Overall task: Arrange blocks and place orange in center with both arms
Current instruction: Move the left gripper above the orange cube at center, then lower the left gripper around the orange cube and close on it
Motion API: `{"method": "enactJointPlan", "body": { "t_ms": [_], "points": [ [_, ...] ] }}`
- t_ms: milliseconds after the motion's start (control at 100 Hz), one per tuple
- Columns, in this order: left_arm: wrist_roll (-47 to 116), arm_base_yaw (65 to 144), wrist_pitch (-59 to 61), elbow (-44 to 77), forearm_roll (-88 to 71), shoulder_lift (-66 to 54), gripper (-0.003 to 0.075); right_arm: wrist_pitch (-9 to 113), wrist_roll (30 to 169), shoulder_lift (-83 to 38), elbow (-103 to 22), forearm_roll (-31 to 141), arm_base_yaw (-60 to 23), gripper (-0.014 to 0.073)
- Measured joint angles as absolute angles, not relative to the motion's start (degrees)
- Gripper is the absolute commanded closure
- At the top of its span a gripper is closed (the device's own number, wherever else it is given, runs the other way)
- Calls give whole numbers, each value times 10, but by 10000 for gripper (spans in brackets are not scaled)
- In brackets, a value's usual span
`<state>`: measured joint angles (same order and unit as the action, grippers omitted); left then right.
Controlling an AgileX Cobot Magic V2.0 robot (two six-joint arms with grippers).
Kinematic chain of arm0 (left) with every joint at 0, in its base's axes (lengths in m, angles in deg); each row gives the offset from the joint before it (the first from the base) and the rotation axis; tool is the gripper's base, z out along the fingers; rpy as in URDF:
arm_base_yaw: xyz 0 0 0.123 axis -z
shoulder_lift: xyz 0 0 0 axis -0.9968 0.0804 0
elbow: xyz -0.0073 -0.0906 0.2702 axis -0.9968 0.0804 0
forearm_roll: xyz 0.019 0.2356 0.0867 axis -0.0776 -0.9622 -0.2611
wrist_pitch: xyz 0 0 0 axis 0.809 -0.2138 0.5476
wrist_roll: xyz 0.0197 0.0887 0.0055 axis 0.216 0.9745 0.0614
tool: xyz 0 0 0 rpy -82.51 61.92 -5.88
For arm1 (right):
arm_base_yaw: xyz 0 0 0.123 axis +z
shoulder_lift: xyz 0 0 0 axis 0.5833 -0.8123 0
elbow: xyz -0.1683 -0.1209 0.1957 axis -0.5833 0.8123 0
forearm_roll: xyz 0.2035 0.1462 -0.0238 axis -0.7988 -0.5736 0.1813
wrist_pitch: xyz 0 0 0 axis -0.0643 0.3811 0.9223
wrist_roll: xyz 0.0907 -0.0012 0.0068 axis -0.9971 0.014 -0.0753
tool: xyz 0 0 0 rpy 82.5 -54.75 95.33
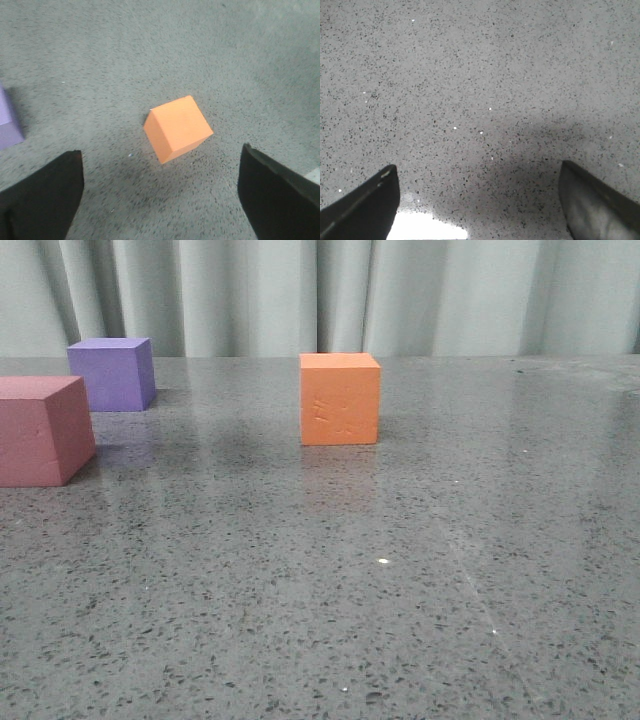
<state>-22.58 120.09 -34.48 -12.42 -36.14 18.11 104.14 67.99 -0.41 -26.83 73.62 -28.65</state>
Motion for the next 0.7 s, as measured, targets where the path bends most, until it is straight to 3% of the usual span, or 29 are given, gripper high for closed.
{"method": "enactJointPlan", "body": {
  "t_ms": [200,700],
  "points": [
    [-331,1273,-371,-210,-471,290,133,1041,680,-4,-268,736,-287,-43],
    [-430,1313,-434,-360,-560,453,133,1041,681,-4,-268,736,-287,-43]
  ]
}}
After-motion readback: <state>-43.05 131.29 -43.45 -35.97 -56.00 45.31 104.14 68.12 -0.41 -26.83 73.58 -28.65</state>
